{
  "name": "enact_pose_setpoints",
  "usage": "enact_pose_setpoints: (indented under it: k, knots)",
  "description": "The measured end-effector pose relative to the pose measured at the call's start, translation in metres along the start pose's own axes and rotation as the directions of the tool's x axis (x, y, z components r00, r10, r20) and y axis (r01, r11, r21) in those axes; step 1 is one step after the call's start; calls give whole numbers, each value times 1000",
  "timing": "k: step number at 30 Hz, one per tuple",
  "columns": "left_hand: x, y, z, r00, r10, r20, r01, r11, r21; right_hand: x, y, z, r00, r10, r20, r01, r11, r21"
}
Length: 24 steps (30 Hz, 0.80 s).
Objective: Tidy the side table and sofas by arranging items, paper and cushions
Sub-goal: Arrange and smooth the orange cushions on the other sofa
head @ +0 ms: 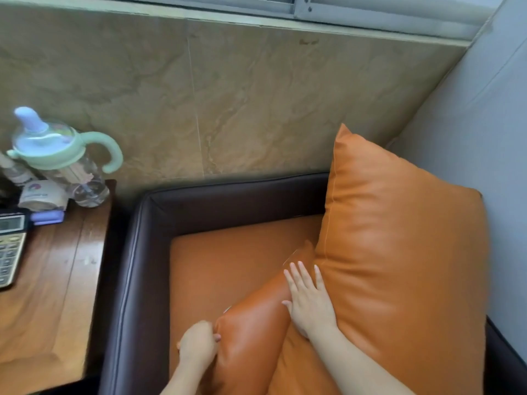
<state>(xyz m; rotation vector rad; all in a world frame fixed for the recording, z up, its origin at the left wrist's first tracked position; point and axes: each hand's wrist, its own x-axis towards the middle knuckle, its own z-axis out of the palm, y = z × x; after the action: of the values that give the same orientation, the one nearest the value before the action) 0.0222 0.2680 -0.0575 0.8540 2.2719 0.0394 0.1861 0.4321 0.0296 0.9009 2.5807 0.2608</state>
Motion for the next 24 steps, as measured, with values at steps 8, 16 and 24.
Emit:
enact_pose_setpoints:
  k: [8, 16, 24]
  knots:
    - [-66, 33, -134, 813, 162, -559, -153, 986, 63, -1, 2, -26, 964, 200, 175, -244, 929, 279]
    - [-138, 22, -113, 857, 265, -441, -128, 940, 316, 16, -116, -109, 785, -273, 556, -614, -221, 758]
    - [-109, -10, -37, 985, 26, -168, -1, 990, 143, -7, -147, -74, 785, -335, 520, -439, 290, 850]
